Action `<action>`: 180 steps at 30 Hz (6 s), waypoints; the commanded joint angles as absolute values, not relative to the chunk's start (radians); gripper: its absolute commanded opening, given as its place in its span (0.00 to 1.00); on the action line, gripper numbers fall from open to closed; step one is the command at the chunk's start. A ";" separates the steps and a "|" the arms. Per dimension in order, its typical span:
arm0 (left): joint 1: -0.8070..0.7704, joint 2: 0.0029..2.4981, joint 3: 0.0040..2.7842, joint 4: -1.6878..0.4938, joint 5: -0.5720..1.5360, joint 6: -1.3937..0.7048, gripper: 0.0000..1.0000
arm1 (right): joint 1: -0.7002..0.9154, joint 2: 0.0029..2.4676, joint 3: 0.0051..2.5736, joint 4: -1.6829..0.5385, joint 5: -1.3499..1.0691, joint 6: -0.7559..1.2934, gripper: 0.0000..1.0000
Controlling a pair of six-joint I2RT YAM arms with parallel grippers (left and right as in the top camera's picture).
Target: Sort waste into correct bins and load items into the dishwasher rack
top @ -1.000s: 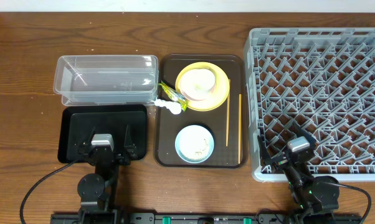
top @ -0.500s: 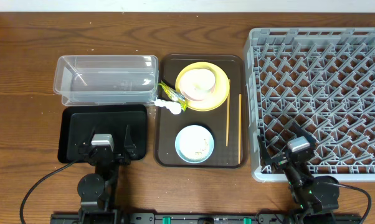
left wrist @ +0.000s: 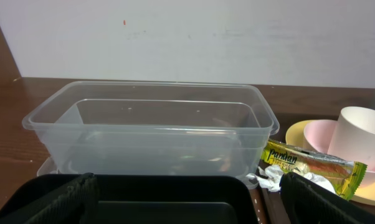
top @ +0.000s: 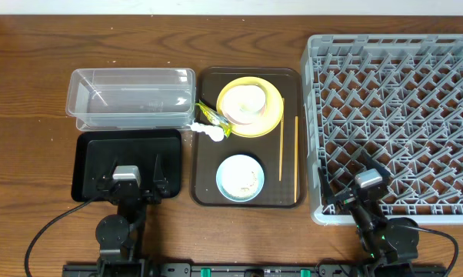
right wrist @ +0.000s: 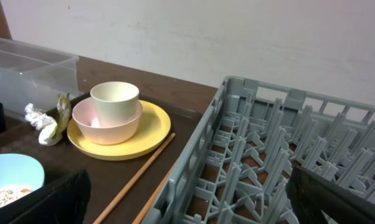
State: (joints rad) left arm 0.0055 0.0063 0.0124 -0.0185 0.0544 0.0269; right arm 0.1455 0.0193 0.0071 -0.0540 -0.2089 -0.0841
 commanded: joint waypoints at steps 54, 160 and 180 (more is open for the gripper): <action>0.005 0.903 1.000 -0.443 0.937 -0.393 0.95 | 0.136 0.016 0.006 -0.056 -0.210 -0.083 0.99; -0.587 1.660 1.027 -0.412 -0.368 -1.031 0.45 | 0.136 0.016 0.006 -0.056 -0.210 -0.083 0.99; -0.587 1.734 1.027 -0.327 -0.368 -1.031 0.46 | 0.136 0.016 0.006 -0.056 -0.210 -0.083 0.99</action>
